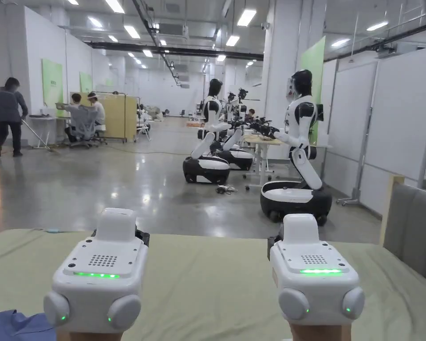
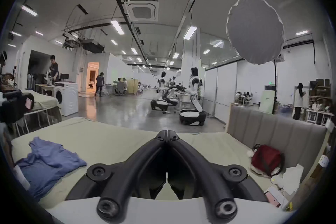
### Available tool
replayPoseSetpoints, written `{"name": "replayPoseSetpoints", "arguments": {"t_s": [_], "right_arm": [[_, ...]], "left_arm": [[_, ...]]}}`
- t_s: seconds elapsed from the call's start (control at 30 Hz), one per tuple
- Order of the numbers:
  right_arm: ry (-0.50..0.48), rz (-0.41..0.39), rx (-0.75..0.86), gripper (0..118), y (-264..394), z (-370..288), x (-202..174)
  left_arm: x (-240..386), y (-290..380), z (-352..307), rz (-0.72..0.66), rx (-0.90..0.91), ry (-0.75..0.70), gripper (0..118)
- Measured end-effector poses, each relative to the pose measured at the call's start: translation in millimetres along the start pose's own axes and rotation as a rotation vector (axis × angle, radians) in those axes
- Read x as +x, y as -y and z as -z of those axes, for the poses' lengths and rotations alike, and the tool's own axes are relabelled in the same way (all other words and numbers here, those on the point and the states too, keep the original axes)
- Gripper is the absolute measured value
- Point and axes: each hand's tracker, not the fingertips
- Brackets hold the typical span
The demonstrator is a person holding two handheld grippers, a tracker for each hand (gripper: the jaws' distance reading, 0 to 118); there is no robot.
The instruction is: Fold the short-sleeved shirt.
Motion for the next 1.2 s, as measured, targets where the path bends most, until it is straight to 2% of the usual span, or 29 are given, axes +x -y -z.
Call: {"name": "replayPoseSetpoints", "arguments": {"t_s": [0.03,0.13,0.3,0.47,0.57,0.63,0.77,0.87,0.97,1.03,1.13,1.2], "right_arm": [[-0.077,0.031,-0.011,3,-0.4,-0.7,3.7],[-0.041,0.010,-0.014,3,-0.9,-2.8,-2.3],[-0.044,0.034,-0.018,3,-1.1,2.8,10.1],[-0.049,0.042,-0.024,3,3.8,7.6,7.5],[-0.128,0.056,-0.016,3,3.2,4.3,-20.7],[-0.197,0.045,-0.012,3,5.2,0.8,-53.3],[-0.399,0.070,-0.032,3,20.4,-13.4,-130.2],[-0.527,0.052,-0.053,3,37.2,-26.5,-180.4],[-0.614,0.047,-0.081,3,47.2,-43.4,-214.9],[-0.649,0.032,-0.094,3,56.7,-48.5,-232.4],[-0.685,0.010,-0.113,3,68.7,-51.0,-248.6],[-0.702,-0.007,-0.127,3,77.8,-48.2,-255.5]], "left_arm": [[-1.1,-0.9,0.8,-0.011,-0.027,0.027,0],[3.1,0.9,1.5,0.022,-0.010,-0.006,0],[0.7,1.8,2.8,-0.005,-0.021,-0.010,0],[-8.6,5.1,-2.3,-0.004,-0.033,-0.055,0],[-36.6,10.0,-13.2,-0.012,-0.052,-0.124,0],[-63.8,17.0,-21.7,-0.030,-0.092,-0.185,0],[-131.6,34.4,-44.8,-0.055,-0.197,-0.334,0],[-181.1,48.3,-56.3,-0.052,-0.304,-0.418,0],[-228.4,65.1,-42.7,-0.092,-0.578,-0.385,0],[-249.9,88.1,-24.6,-0.168,-0.852,-0.295,0],[-272.1,131.2,-3.0,-0.332,-0.979,-0.211,0],[-274.2,150.8,11.9,-0.295,-0.968,-0.239,0]]}}
